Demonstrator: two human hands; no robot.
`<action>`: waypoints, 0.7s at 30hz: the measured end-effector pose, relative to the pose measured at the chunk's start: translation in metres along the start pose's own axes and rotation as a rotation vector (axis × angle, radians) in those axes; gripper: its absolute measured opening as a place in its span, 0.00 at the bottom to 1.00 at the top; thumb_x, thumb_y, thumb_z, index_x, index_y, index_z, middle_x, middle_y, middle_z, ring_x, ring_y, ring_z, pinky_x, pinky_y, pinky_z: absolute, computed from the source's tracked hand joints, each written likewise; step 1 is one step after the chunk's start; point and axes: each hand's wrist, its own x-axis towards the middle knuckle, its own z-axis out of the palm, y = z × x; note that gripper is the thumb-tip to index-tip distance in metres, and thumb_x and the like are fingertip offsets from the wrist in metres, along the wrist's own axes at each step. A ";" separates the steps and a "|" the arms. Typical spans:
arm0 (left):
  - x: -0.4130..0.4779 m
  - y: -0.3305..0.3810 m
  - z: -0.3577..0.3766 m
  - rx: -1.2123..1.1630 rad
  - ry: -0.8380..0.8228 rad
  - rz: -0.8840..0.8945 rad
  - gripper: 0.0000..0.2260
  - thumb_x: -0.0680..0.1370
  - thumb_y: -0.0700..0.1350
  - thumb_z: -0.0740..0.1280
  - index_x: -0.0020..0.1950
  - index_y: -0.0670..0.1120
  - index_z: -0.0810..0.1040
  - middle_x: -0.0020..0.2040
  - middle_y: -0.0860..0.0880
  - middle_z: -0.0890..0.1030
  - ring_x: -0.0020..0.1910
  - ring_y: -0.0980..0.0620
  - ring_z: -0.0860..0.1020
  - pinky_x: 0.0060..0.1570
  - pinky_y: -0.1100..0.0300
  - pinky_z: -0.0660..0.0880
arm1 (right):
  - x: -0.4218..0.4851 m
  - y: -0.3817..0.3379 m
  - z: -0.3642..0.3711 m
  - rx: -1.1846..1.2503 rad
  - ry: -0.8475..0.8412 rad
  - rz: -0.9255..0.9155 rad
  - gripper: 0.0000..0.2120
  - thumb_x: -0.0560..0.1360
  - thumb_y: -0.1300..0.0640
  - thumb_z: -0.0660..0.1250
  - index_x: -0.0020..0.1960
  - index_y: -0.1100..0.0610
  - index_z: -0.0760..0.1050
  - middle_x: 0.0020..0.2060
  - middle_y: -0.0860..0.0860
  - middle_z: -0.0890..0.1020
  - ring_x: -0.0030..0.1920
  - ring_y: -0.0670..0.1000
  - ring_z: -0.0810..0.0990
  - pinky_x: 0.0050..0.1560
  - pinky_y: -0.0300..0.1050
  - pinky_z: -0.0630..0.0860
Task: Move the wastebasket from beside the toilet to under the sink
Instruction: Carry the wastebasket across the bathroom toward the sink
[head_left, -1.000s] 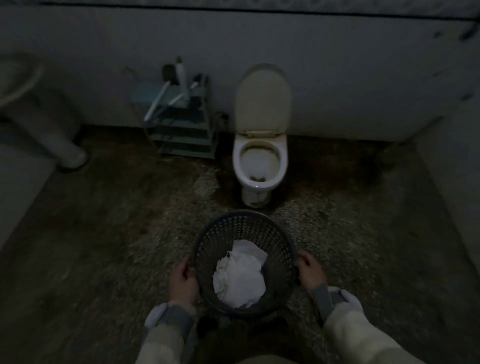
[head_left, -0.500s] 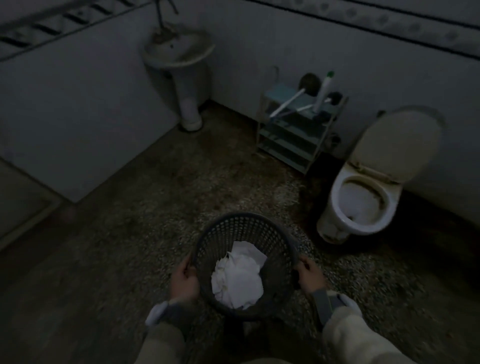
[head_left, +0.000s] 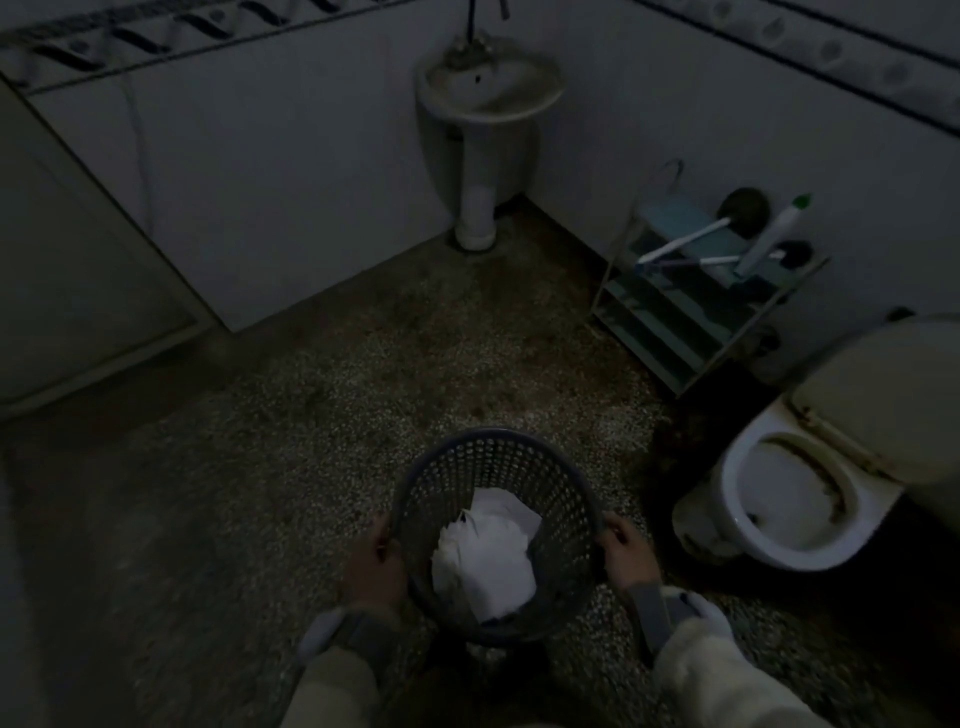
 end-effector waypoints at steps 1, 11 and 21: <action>-0.002 0.002 0.004 -0.011 0.000 -0.008 0.18 0.77 0.37 0.60 0.67 0.42 0.71 0.66 0.39 0.75 0.65 0.42 0.72 0.66 0.50 0.69 | 0.004 0.001 -0.002 -0.003 -0.010 -0.005 0.15 0.76 0.58 0.61 0.61 0.54 0.74 0.60 0.59 0.79 0.58 0.59 0.77 0.57 0.49 0.71; 0.010 0.004 0.016 -0.120 0.031 -0.057 0.18 0.78 0.36 0.57 0.67 0.43 0.71 0.67 0.40 0.74 0.66 0.41 0.71 0.67 0.48 0.67 | 0.035 -0.003 0.002 -0.023 -0.054 0.001 0.14 0.76 0.58 0.59 0.60 0.53 0.75 0.57 0.59 0.80 0.56 0.58 0.77 0.52 0.44 0.69; 0.074 0.027 -0.023 -0.196 0.074 -0.078 0.18 0.77 0.35 0.58 0.67 0.40 0.71 0.65 0.45 0.74 0.64 0.47 0.71 0.62 0.57 0.66 | 0.068 -0.079 0.055 -0.084 -0.084 -0.015 0.15 0.77 0.53 0.59 0.62 0.51 0.74 0.60 0.58 0.79 0.58 0.59 0.77 0.61 0.52 0.73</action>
